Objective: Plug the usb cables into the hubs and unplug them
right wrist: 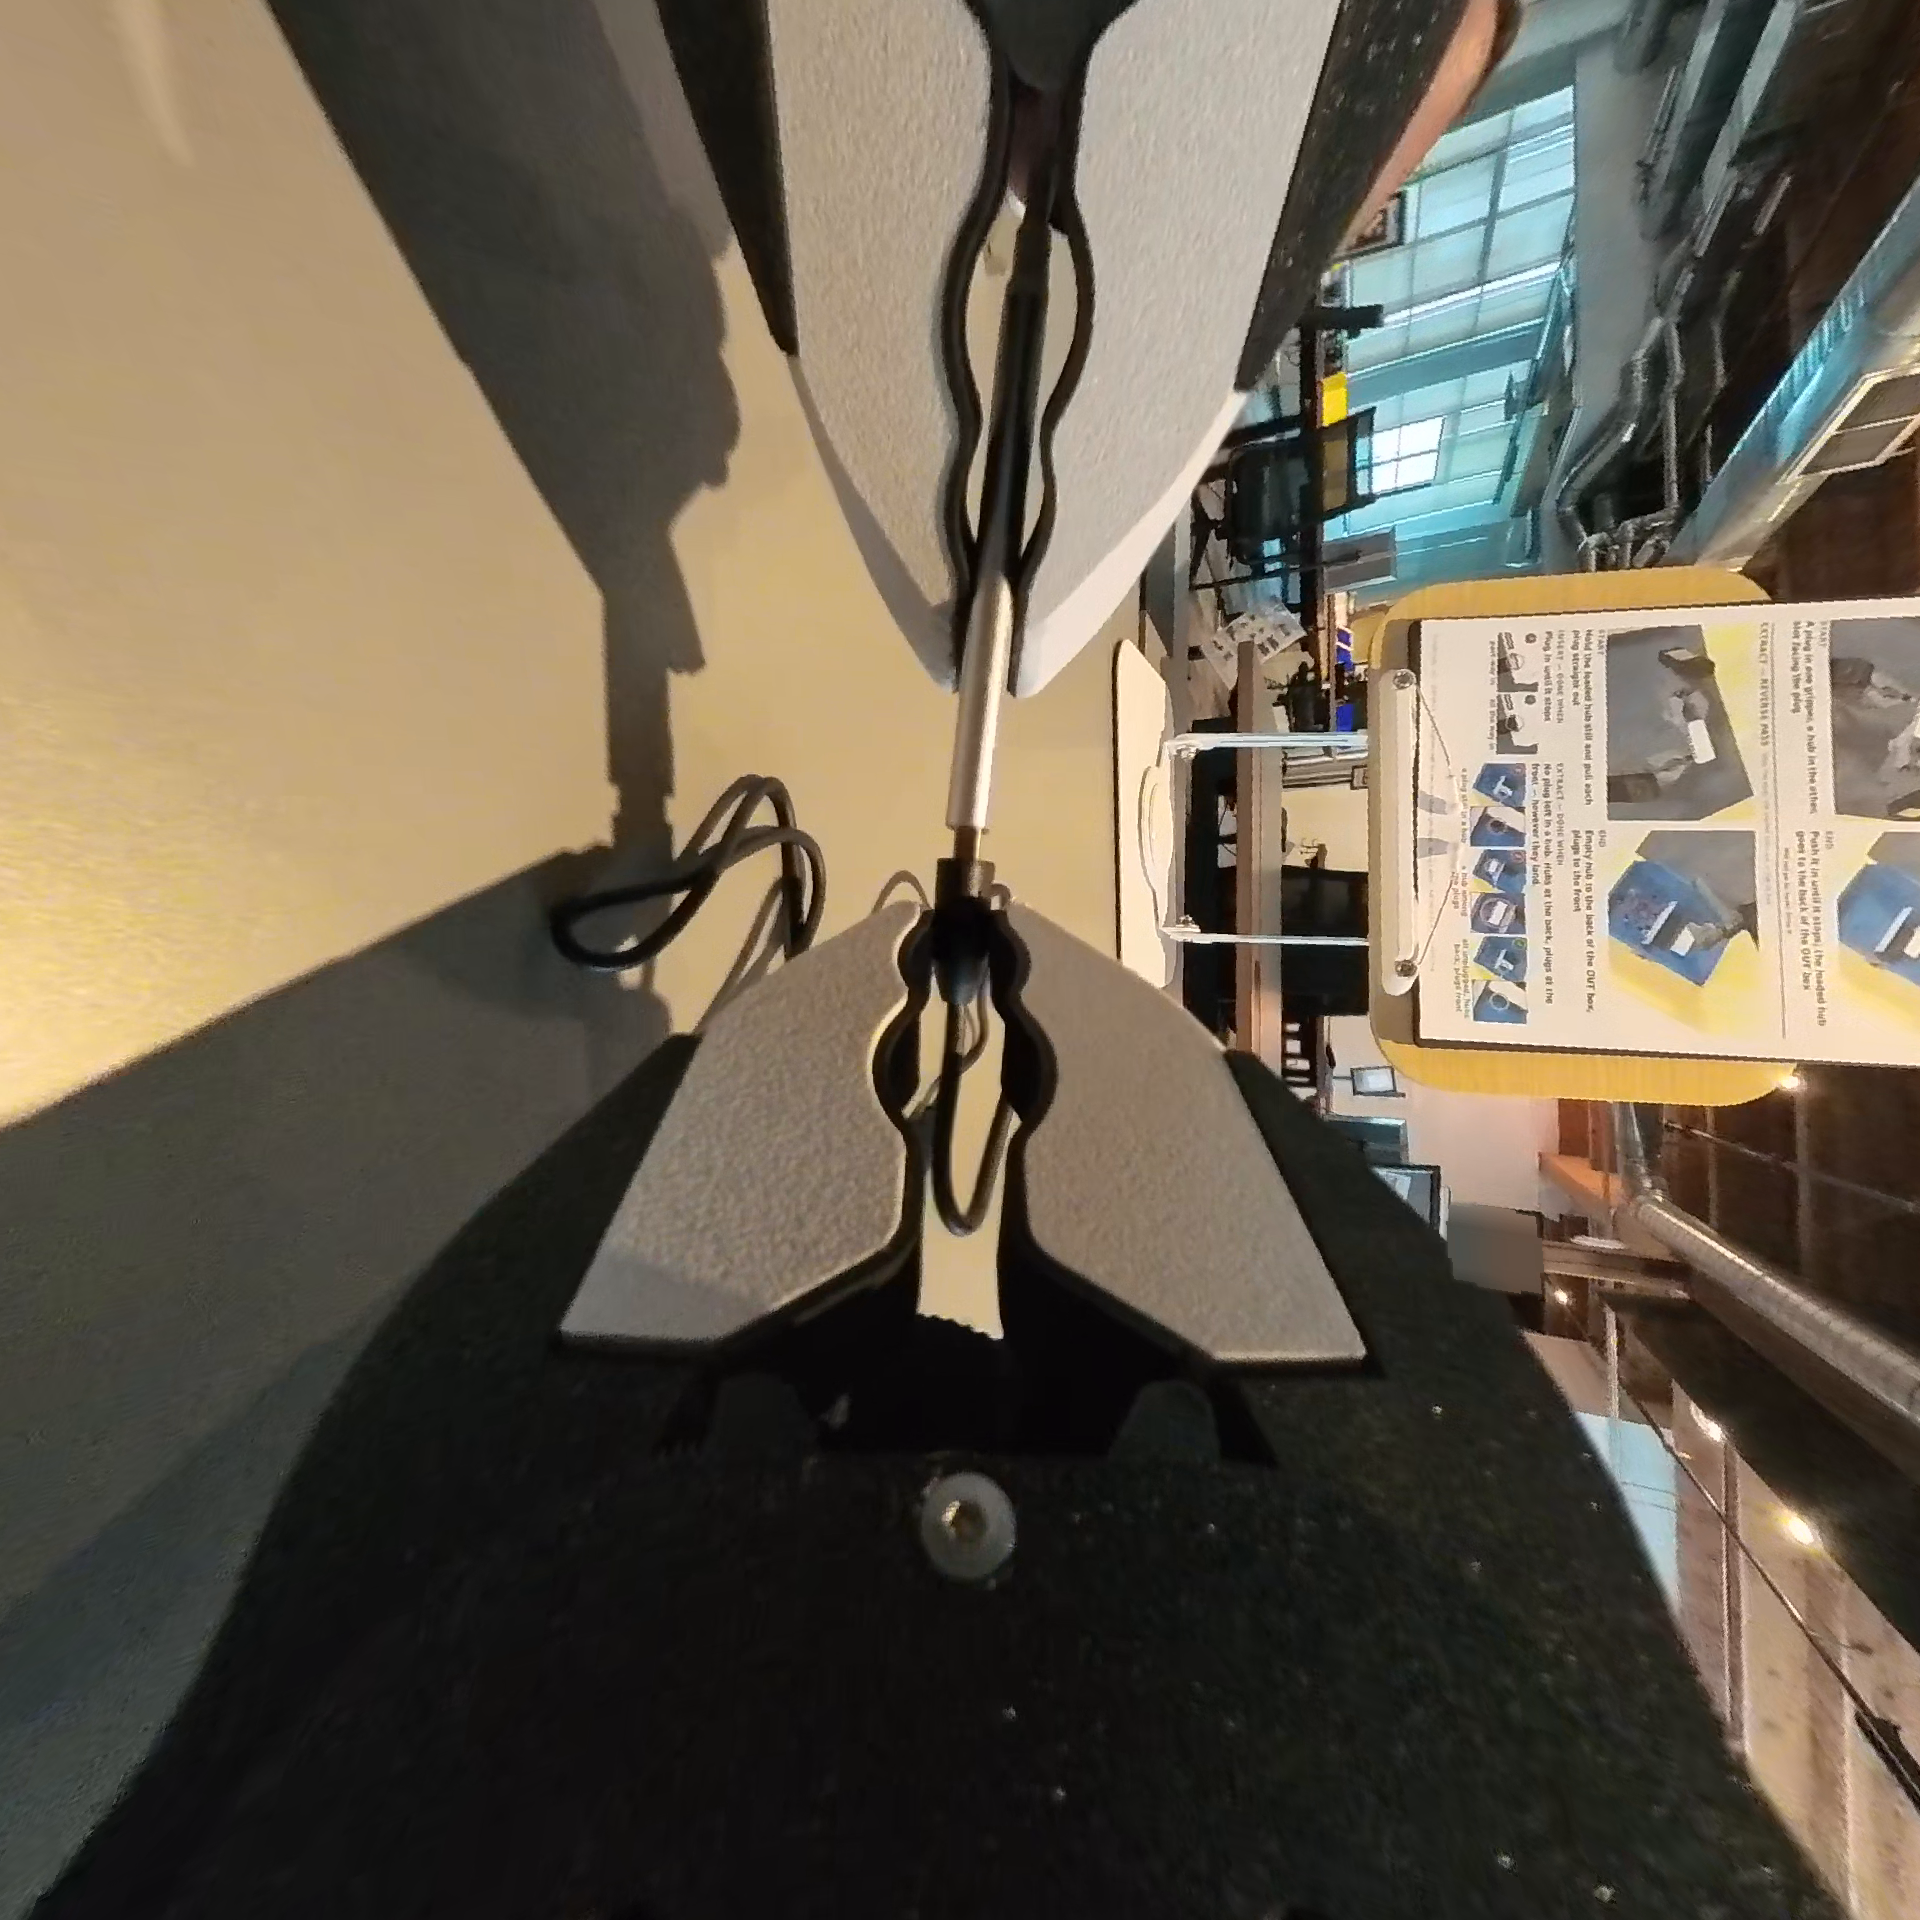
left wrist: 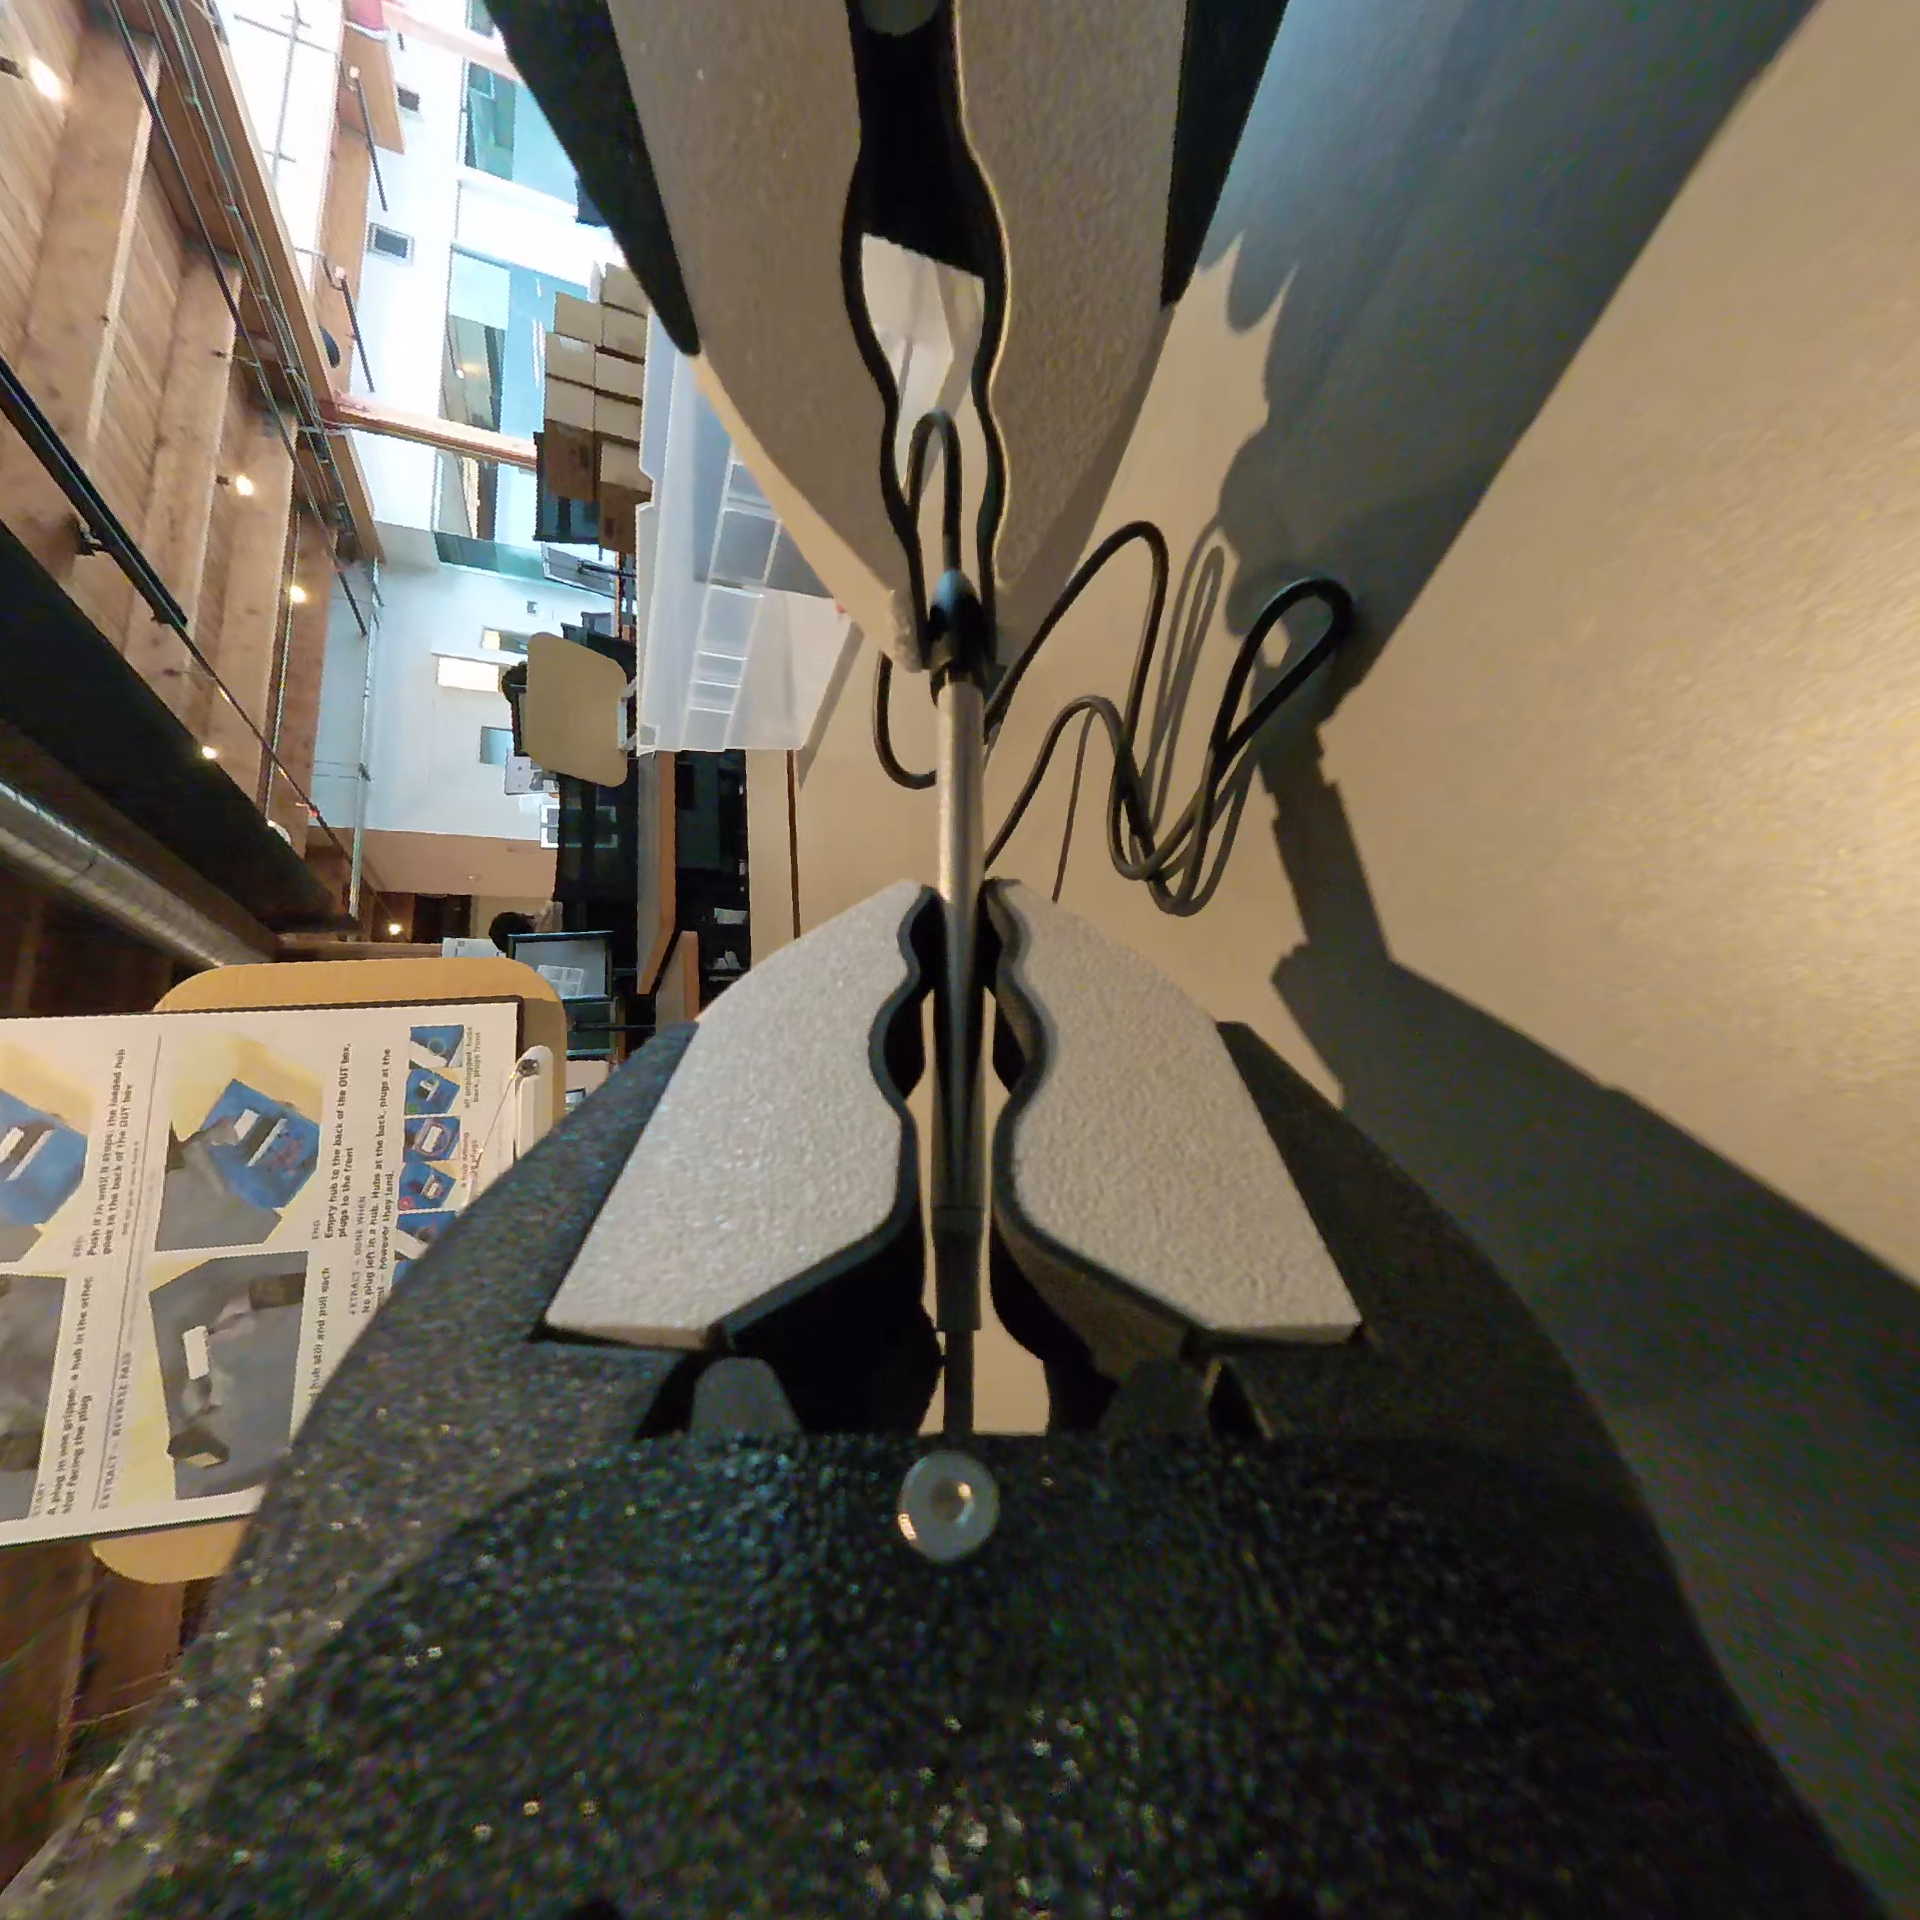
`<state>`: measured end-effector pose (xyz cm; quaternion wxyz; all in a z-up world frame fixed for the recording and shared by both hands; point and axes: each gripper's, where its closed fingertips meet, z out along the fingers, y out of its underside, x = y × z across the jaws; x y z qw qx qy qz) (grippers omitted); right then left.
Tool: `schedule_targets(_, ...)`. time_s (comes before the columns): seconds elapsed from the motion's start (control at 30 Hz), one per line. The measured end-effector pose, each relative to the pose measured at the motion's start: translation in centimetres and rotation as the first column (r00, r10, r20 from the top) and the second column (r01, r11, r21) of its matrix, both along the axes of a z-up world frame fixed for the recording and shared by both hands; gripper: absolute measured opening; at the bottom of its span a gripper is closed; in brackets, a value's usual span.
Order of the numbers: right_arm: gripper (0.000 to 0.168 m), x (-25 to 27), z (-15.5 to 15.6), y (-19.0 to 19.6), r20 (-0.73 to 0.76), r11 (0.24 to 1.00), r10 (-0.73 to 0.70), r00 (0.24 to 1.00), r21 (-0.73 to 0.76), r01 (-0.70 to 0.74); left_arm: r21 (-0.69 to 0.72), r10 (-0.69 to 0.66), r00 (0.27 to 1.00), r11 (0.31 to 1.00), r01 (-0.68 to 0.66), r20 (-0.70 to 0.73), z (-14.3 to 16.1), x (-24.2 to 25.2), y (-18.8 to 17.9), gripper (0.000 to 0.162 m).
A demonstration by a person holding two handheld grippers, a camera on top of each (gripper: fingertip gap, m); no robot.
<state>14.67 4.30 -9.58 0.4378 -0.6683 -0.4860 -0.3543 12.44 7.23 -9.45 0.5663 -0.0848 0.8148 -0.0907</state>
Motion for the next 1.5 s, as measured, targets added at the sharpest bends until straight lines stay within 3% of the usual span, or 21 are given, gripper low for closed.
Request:
schedule_targets(0.67,0.018,0.4,0.7,-0.2,-0.108,0.999,0.016,0.994,0.049,-0.011,-0.101,-0.038,0.999,0.994,0.039,0.014,1.0,-0.5,0.5,0.007)
schedule_targets(0.97,0.008,0.2,0.5,-0.2,-0.097,0.999,0.021,0.995,0.042,-0.016,-0.121,-0.058,0.998,0.991,0.055,-0.017,0.5,-0.5,0.1,0.007)
schedule_targets(1.5,0.007,0.8,0.3,-0.2,-0.123,1.0,0.019,0.992,0.026,-0.016,-0.135,-0.013,0.999,0.991,0.008,-0.041,0.2,0.0,-0.1,0.008)
